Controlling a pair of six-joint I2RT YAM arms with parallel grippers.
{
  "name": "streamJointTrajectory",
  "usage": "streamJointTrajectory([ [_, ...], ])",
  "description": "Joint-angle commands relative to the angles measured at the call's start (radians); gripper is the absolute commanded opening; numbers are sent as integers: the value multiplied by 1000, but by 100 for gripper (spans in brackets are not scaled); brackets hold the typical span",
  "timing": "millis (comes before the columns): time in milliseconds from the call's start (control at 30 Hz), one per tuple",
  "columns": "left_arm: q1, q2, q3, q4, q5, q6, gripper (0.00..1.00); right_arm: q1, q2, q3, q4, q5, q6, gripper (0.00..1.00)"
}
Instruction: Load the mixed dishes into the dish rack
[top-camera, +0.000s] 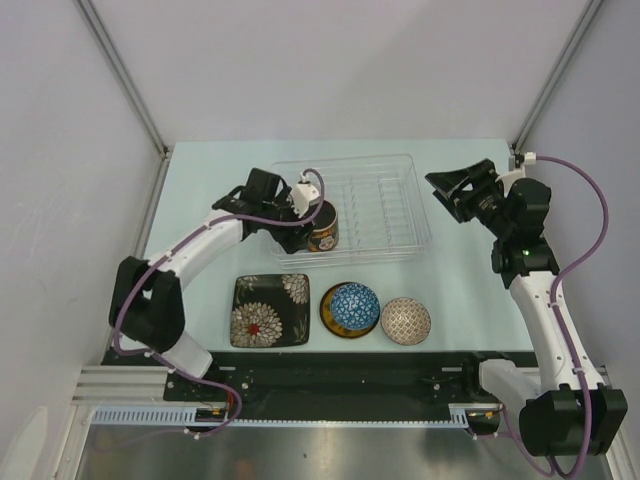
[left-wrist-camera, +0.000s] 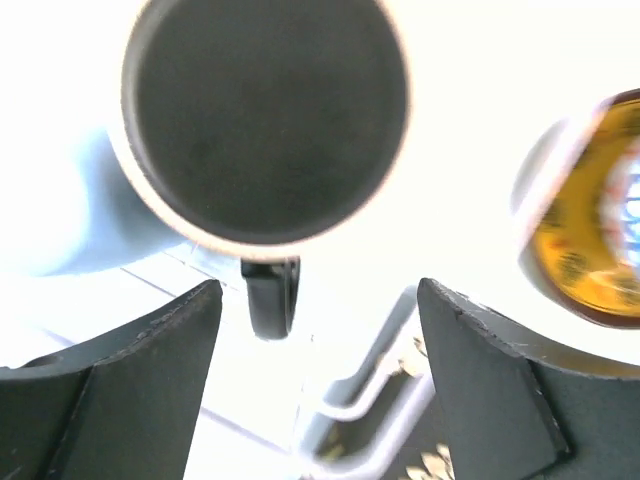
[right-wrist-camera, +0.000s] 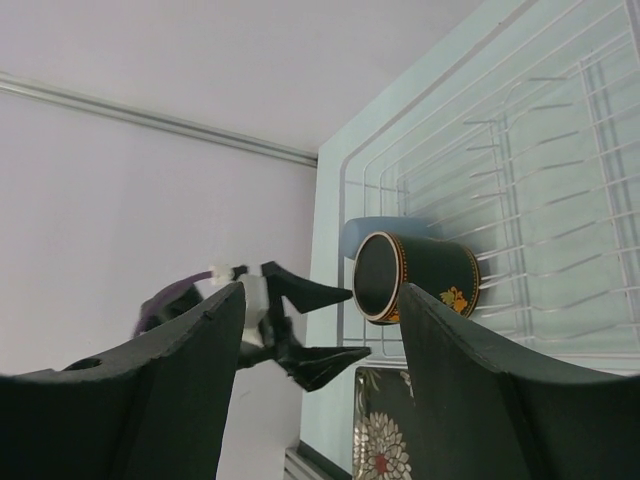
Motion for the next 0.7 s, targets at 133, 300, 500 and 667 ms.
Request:
streamJointTrajectory([
  [133, -3, -124, 224, -181, 260, -77, 85, -13, -3, -1, -12, 11, -38, 68],
  [300, -34, -39, 312, -61, 293, -220, 85, -13, -3, -3, -12, 28, -49, 67],
  [500, -132, 194, 494, -12, 176, -235, 83, -11, -26, -3, -22, 48, -80, 67],
  [667, -140, 352, 643, -21, 141, -252, 81, -13, -40, -14, -42, 56, -101, 67],
])
